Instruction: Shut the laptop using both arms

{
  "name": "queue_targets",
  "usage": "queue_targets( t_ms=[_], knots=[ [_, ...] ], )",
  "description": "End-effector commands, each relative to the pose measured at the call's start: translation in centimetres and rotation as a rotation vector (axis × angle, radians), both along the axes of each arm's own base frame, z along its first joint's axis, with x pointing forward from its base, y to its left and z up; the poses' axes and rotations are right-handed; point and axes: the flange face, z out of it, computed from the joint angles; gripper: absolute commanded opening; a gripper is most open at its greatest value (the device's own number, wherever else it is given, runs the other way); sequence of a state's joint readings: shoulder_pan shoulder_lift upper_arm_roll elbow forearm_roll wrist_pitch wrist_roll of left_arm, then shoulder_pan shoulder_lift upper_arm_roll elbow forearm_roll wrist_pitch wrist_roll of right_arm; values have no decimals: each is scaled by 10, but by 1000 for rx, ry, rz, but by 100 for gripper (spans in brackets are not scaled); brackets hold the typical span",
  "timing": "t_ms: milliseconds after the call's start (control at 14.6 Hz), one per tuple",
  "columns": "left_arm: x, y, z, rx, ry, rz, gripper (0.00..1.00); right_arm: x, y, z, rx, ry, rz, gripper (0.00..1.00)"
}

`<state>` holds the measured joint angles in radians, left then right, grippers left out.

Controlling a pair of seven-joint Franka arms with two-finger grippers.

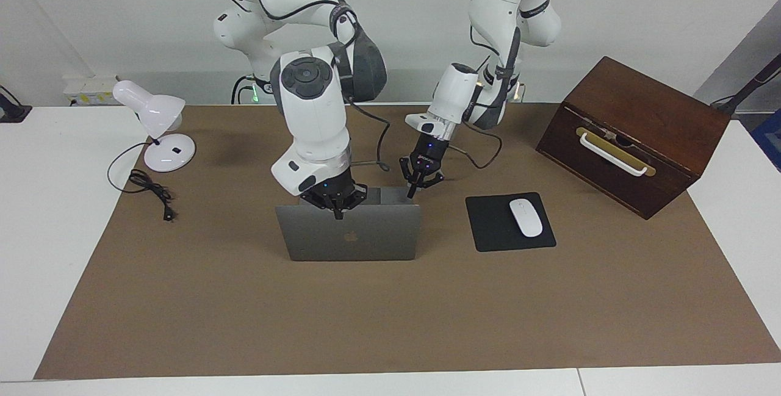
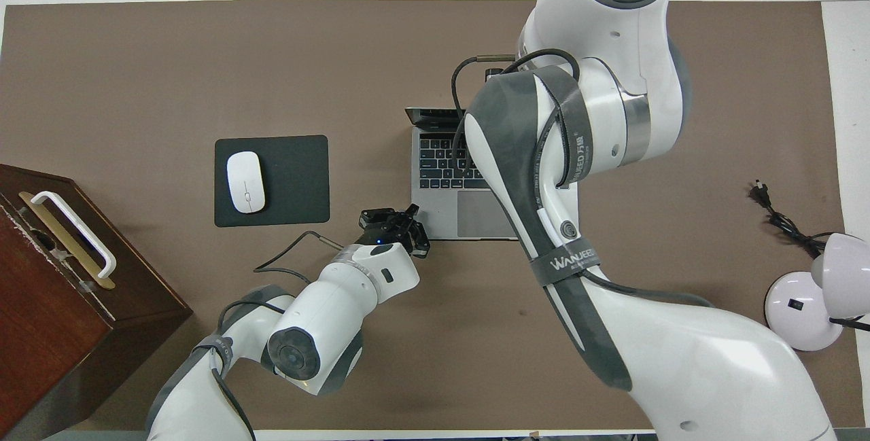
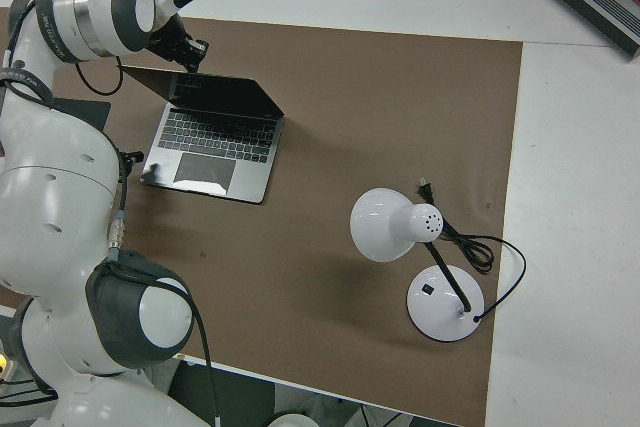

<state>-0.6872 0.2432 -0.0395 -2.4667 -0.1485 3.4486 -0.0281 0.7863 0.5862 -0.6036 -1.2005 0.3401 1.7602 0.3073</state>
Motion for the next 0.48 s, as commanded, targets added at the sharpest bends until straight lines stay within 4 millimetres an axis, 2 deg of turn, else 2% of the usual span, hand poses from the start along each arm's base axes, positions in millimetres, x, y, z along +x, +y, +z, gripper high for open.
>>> queue_targets(
  t_ms=[0, 411],
  knots=[
    [-3, -8, -12, 5, -31, -25, 0, 1, 0, 2, 19, 17, -11, 0],
    [-8, -8, -17, 44, -45, -74, 0, 0, 0, 1, 33, 34, -14, 0]
  ],
)
